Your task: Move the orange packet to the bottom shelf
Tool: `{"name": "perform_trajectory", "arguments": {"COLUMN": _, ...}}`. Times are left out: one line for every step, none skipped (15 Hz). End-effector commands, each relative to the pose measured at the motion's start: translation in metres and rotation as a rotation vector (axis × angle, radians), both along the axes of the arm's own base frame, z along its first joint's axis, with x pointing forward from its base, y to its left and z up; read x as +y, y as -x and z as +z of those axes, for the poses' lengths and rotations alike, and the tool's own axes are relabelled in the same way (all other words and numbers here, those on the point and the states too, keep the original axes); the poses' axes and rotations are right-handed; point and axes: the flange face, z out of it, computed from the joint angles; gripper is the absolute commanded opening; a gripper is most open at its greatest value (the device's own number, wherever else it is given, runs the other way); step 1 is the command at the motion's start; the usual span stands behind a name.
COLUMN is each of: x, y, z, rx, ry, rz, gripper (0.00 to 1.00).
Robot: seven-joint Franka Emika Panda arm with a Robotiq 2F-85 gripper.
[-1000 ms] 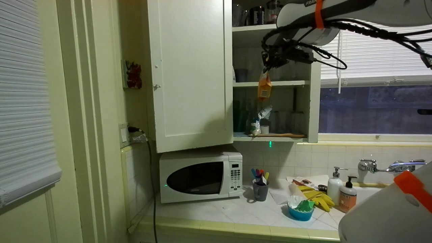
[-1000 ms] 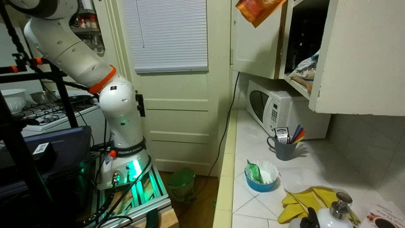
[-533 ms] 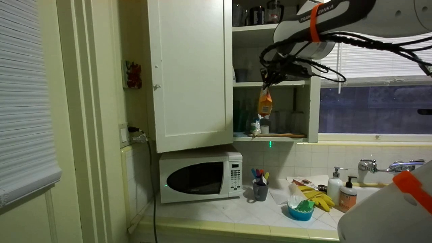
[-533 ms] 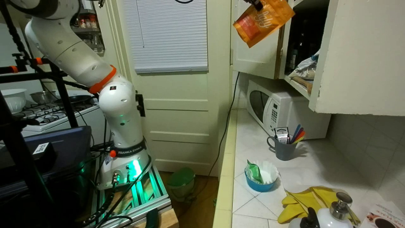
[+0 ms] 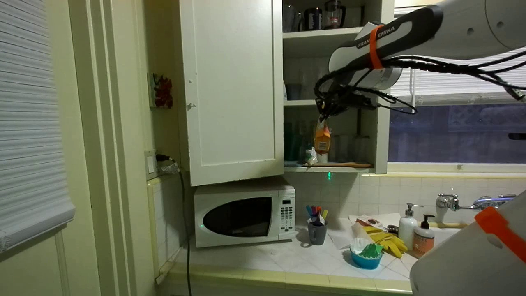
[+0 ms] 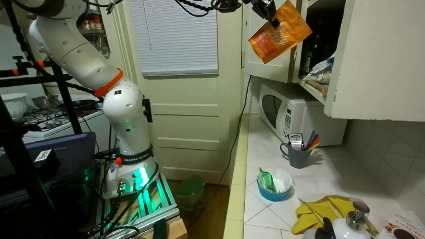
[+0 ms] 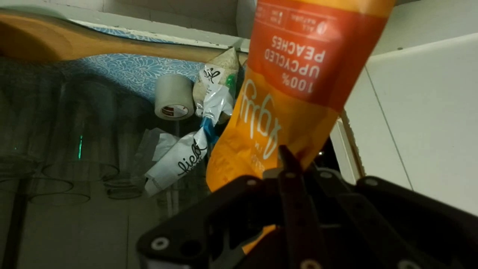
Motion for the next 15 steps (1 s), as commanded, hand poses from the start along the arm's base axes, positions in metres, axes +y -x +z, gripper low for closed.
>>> {"name": "perform_trajectory", "arguments": {"x": 0.003, "y": -0.005, "z": -0.007, "rx": 0.007, "ry": 0.023, "rz": -0.007, "gripper": 0.01}}
{"name": "perform_trajectory", "arguments": {"x": 0.006, "y": -0.009, "z": -0.014, "rx": 0.004, "ry": 0.033, "rz": -0.005, "gripper": 0.01}}
{"name": "perform_trajectory", "arguments": {"x": 0.009, "y": -0.015, "z": -0.022, "rx": 0.004, "ry": 0.056, "rz": -0.009, "gripper": 0.01}}
{"name": "perform_trajectory", "arguments": {"x": 0.013, "y": -0.021, "z": -0.029, "rx": -0.006, "ry": 0.081, "rz": 0.001, "gripper": 0.01}}
{"name": "perform_trajectory", "arguments": {"x": 0.016, "y": -0.026, "z": -0.036, "rx": -0.016, "ry": 0.116, "rz": 0.001, "gripper": 0.01}}
{"name": "perform_trajectory", "arguments": {"x": 0.018, "y": -0.031, "z": -0.043, "rx": -0.038, "ry": 0.159, "rz": 0.006, "gripper": 0.01}}
{"name": "perform_trajectory", "arguments": {"x": 0.021, "y": -0.038, "z": -0.051, "rx": -0.060, "ry": 0.205, "rz": 0.013, "gripper": 0.01}}
{"name": "perform_trajectory", "arguments": {"x": 0.023, "y": -0.045, "z": -0.059, "rx": -0.079, "ry": 0.261, "rz": 0.020, "gripper": 0.01}}
{"name": "perform_trajectory", "arguments": {"x": 0.025, "y": -0.050, "z": -0.065, "rx": -0.097, "ry": 0.320, "rz": 0.028, "gripper": 0.01}}
{"name": "perform_trajectory", "arguments": {"x": 0.026, "y": -0.053, "z": -0.069, "rx": -0.112, "ry": 0.366, "rz": 0.034, "gripper": 0.01}}
{"name": "perform_trajectory", "arguments": {"x": 0.026, "y": -0.059, "z": -0.076, "rx": -0.119, "ry": 0.411, "rz": 0.043, "gripper": 0.01}}
{"name": "perform_trajectory", "arguments": {"x": 0.025, "y": -0.063, "z": -0.079, "rx": -0.127, "ry": 0.456, "rz": 0.049, "gripper": 0.01}}
{"name": "perform_trajectory", "arguments": {"x": 0.025, "y": -0.067, "z": -0.081, "rx": -0.135, "ry": 0.496, "rz": 0.057, "gripper": 0.01}}
{"name": "perform_trajectory", "arguments": {"x": 0.025, "y": -0.070, "z": -0.081, "rx": -0.139, "ry": 0.541, "rz": 0.063, "gripper": 0.01}}
{"name": "perform_trajectory", "arguments": {"x": 0.025, "y": -0.073, "z": -0.079, "rx": -0.147, "ry": 0.578, "rz": 0.069, "gripper": 0.01}}
